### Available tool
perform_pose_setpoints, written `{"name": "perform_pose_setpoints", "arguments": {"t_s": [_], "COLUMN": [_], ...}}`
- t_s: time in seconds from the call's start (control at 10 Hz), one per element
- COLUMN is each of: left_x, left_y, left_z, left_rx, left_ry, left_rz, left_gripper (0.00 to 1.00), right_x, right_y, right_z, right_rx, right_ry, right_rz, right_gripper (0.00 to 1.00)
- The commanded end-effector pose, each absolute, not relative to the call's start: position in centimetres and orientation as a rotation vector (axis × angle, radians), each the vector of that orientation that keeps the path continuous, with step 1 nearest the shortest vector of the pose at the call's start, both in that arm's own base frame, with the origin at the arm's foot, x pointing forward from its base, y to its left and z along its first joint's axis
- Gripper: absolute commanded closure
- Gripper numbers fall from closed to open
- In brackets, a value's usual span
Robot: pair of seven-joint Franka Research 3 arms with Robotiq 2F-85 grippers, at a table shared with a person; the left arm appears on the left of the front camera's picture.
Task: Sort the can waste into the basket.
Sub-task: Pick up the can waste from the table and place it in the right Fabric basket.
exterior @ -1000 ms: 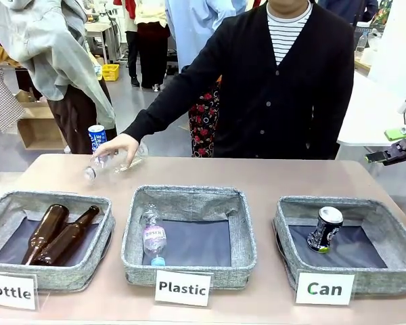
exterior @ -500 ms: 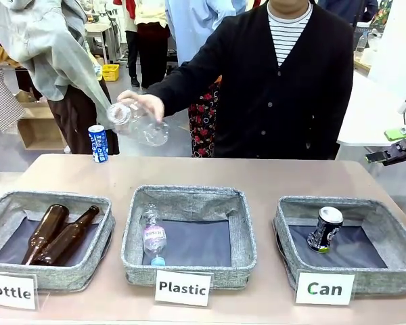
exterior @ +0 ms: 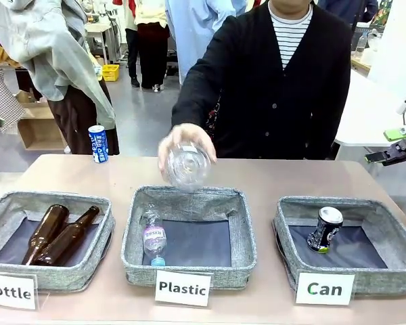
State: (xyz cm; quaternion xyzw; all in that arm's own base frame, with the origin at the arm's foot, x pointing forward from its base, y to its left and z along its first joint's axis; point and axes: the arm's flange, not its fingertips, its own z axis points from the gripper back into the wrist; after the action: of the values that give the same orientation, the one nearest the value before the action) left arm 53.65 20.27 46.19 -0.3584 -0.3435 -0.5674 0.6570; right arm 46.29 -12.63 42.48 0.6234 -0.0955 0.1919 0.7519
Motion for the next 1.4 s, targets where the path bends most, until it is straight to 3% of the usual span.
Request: {"name": "perform_pose_setpoints", "arguments": {"t_s": [0.0, 0.4, 0.9, 1.3], "left_x": [57.7, 65.1, 72.8, 76.8], "left_y": [21.1, 17.3, 14.0, 9.5], "left_z": [46.0, 40.4, 35.0, 31.3], "left_rx": [-0.865, -0.813, -0.777, -0.755], "left_ry": [-0.697, -0.681, -0.738, -0.734], "left_rz": [-1.338, -1.475, -1.239, -1.233], "left_gripper": [0.0, 0.0, 0.0, 0.0], "right_x": [46.3, 46.3, 46.3, 46.3], "right_y": [-12.8, -12.8, -12.8, -12.8], "right_z": [42.7, 42.7, 42.7, 42.7], "right_rx": [1.357, 1.357, 1.357, 1.357], "right_ry": [-0.209, -0.209, -0.209, -0.209], "right_rz": [0.437, 0.437, 0.437, 0.437], "right_gripper": [0.0, 0.0, 0.0, 0.0]}}
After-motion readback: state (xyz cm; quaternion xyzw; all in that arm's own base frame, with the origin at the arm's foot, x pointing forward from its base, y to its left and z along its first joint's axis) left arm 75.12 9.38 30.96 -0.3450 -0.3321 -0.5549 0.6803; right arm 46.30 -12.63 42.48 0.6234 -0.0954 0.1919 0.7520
